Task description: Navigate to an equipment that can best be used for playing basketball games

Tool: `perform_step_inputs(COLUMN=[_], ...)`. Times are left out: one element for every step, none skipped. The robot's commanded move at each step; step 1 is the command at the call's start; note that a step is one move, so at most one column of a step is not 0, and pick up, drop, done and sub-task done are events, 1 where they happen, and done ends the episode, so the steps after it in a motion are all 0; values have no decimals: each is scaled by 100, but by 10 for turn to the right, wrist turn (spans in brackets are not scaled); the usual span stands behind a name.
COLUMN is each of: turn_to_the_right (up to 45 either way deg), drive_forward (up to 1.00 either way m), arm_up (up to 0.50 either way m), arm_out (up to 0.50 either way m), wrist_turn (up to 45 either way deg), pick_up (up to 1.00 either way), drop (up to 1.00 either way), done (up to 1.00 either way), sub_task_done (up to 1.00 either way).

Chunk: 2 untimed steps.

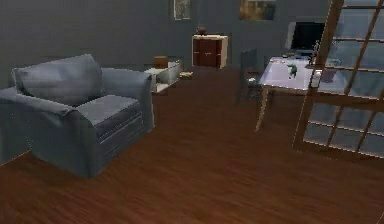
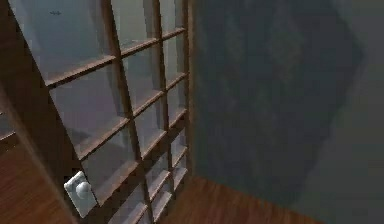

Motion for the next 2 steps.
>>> perform_step_inputs(turn_to_the_right=[0,30], drive_forward=[70,0], arm_up=[0,0], arm_out=[0,0], wrist_turn=[0,0], pick_up=[0,0], drop=[0,0], done=[0,0], sub_task_done=[0,0])
